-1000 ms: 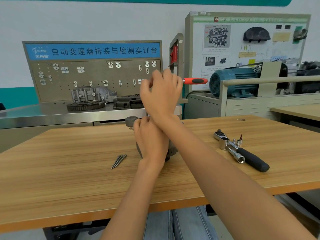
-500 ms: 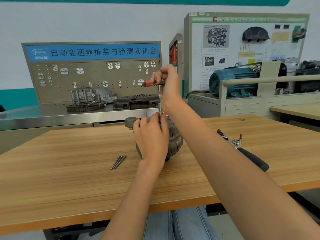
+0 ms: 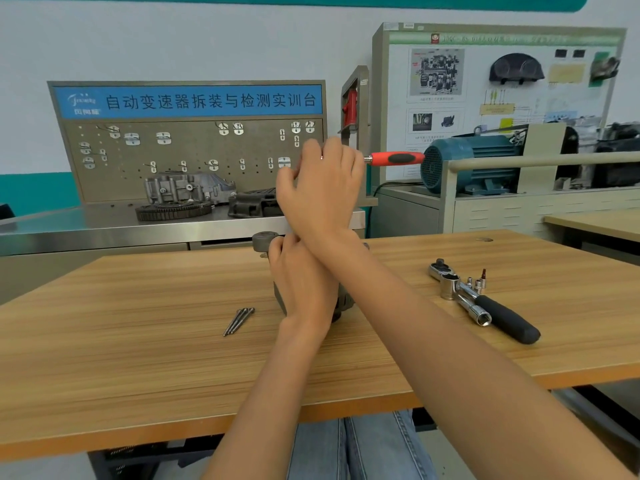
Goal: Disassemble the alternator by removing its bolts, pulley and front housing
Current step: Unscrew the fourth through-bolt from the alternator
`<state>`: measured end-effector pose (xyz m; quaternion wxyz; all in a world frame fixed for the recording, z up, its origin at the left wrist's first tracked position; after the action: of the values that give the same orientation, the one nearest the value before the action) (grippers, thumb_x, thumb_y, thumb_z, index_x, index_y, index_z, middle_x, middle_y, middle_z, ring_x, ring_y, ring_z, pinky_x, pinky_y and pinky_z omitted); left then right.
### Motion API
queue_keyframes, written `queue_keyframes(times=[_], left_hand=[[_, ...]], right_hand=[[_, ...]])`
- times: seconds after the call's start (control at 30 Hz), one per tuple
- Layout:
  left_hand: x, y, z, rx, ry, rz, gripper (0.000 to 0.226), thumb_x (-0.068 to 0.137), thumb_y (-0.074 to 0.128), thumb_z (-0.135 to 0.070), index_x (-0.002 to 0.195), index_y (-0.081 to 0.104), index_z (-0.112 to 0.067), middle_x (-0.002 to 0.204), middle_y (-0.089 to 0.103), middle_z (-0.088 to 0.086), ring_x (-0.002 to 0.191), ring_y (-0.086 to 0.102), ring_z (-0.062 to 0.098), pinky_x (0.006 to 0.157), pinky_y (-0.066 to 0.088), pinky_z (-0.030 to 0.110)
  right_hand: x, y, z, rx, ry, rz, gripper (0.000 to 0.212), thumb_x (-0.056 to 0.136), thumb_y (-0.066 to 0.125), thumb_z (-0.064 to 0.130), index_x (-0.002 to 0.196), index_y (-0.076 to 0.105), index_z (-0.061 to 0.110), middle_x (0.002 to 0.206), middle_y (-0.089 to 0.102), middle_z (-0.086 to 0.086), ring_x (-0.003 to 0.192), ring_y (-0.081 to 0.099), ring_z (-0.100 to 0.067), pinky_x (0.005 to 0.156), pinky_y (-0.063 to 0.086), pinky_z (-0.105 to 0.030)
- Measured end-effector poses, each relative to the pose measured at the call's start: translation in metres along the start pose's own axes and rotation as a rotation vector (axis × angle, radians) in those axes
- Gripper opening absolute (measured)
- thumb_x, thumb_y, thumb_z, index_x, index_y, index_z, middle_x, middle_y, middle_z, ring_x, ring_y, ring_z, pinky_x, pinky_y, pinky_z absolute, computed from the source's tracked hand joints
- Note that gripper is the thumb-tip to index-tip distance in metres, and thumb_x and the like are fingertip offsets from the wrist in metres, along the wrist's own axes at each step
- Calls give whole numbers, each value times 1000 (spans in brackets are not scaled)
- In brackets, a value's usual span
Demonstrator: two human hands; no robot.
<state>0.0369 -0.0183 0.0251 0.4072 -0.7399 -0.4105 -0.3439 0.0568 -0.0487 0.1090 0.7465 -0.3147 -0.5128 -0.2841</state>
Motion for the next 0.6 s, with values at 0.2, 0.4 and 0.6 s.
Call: queue_keyframes(times=[0.2,0.4,0.6], left_hand=[[1,3,2,41,-12,28,15,86,49,-9,74,59,-8,68,53,2,77,51,24,81,24,24],[0,0,-2,-9,-2,-44,28,97,45,-26,100,67,-9,79,67,6,81,57,23,87,30,30],[1,-1,-3,-3,8,-54,31,98,46,-28,93,70,-8,77,67,8,79,57,23,86,31,32]], right_hand=[[13,0,-1,424,119,98,36,86,47,20,53,34,16,66,42,1,74,41,-17,83,37,-34],[26,4,-11,1236,564,315,47,92,37,9,46,33,15,39,36,5,49,40,-15,58,44,-24],[25,4,-19,1365,603,348,45,93,33,11,48,38,13,43,46,0,55,49,-17,79,43,-31]])
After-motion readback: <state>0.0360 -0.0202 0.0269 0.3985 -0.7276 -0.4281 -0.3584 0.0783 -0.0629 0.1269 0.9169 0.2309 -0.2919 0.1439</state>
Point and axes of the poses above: each hand's wrist, its own x-axis towards the middle knuckle, its own y-axis out of the palm, z = x × y, the point moved 3 cm from there along x, towards the middle knuckle
